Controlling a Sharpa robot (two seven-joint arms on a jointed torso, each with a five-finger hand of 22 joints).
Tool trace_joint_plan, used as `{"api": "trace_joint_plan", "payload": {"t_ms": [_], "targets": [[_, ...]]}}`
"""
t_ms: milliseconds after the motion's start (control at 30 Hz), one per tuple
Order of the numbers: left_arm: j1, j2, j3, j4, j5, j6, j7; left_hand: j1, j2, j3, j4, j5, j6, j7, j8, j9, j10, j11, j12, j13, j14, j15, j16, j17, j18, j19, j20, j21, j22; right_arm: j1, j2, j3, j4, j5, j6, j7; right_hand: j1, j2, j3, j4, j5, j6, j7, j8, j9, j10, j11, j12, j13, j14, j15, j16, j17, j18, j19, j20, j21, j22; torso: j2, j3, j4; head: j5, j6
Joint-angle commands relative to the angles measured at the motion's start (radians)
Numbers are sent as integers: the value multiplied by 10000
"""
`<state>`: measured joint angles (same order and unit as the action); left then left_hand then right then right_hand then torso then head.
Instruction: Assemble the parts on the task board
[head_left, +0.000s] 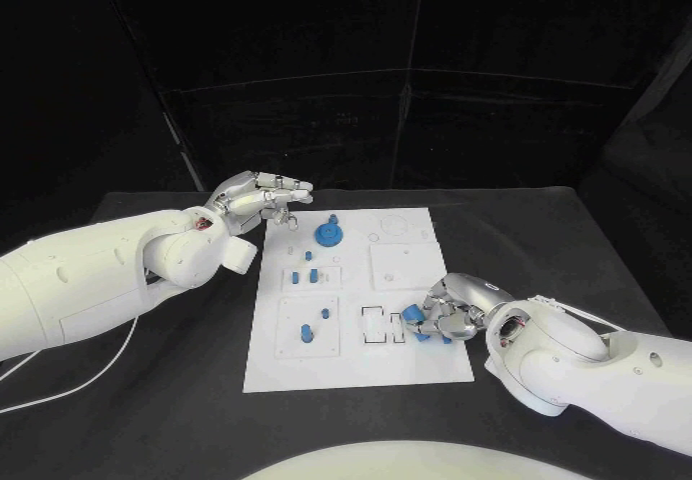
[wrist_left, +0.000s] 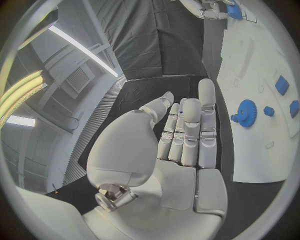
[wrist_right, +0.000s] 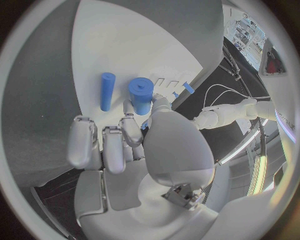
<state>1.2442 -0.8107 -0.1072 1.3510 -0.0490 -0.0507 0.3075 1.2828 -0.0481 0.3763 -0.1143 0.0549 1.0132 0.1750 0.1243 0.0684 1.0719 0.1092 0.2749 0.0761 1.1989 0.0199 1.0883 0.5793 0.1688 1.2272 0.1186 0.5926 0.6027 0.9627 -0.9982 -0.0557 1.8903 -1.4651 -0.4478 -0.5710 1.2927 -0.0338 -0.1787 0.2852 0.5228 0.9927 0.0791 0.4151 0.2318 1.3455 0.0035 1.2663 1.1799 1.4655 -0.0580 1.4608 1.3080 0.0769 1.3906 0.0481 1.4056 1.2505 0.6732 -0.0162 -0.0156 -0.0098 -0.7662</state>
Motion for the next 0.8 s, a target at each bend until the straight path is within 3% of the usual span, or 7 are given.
{"api": "trace_joint_plan", "payload": {"t_ms": [33, 200, 400, 533, 733, 800], "targets": [[12, 20, 7, -7, 41, 142, 98, -80, 45, -70, 17, -40, 3, 24, 43, -6, -71, -28, 57, -1, -79, 20, -50, -9, 129, -77, 2, -32, -14, 17, -45, 13, 231, 459, -1146, 201, 198, 32, -26, -41, 149, 37, -12, 36, 68, 71, -24, 69, 38, 671, -69, 76, 494, -86, 85, -5, 64, 22, -15, -9, -11, -9, 7], [9, 72, 6, -31, 41, 174, 96, -80, 45, -70, 17, -40, 3, 24, 43, -6, -71, -28, 57, -1, -79, 20, -50, -9, 129, -77, 2, -32, -14, 21, -72, 18, 515, 842, -1624, 478, 230, 33, -27, -48, 179, 28, -11, 32, 80, 68, -27, 57, 33, 672, -71, 81, 504, -85, 82, -8, 61, 16, 3, -17, 50, -20, 45], [8, 83, 6, -39, 41, 180, 91, -80, 45, -70, 17, -40, 3, 24, 43, -6, -71, -28, 57, -1, -79, 20, -50, -9, 129, -77, 2, -32, -14, 23, 159, 20, 465, 1199, -1283, 490, 251, 27, -32, -52, 184, 11, -6, 23, 88, 40, -24, 13, -13, 670, -72, 79, 500, -86, 82, -11, 62, 18, 10, -19, 41, 54, 43], [8, 94, 5, -31, 41, 192, 87, -80, 45, -70, 17, -40, 3, 24, 43, -6, -71, -28, 57, -1, -79, 20, -50, -9, 129, -77, 2, -32, -14, 24, 487, 21, 277, 1422, -545, 415, 94, 91, -168, 18, -563, -90, 49, -43, 149, -47, 27, -152, -145, 657, -33, 69, 486, -79, 48, 11, 34, -29, 9, -28, 27, 80, 58], [8, 103, 4, -20, 41, 199, 85, -74, 41, -73, 11, -39, -6, 21, 43, -7, -82, -30, 62, -2, -91, 21, -50, -19, 130, -84, 4, -39, -18, 24, 879, 22, 49, 1547, -168, 397, -29, 189, -265, 33, -861, -87, 51, -52, 222, -29, 36, -173, -118, 657, -21, 75, 501, -77, 44, 28, 33, -25, 14, -13, 23, 117, 37], [8, 102, 4, -16, 41, 202, 84, -74, 41, -73, 11, -39, -6, 21, 43, -7, -82, -30, 62, -2, -91, 21, -50, -19, 130, -84, 4, -39, -18, 24, 1004, 23, -48, 1600, -172, 398, -200, 255, -397, 29, -1488, -86, 45, -55, 292, -14, 35, -187, -93, 656, -19, 77, 507, -77, 45, 34, 35, -17, 11, -16, 24, 116, 38]]}}
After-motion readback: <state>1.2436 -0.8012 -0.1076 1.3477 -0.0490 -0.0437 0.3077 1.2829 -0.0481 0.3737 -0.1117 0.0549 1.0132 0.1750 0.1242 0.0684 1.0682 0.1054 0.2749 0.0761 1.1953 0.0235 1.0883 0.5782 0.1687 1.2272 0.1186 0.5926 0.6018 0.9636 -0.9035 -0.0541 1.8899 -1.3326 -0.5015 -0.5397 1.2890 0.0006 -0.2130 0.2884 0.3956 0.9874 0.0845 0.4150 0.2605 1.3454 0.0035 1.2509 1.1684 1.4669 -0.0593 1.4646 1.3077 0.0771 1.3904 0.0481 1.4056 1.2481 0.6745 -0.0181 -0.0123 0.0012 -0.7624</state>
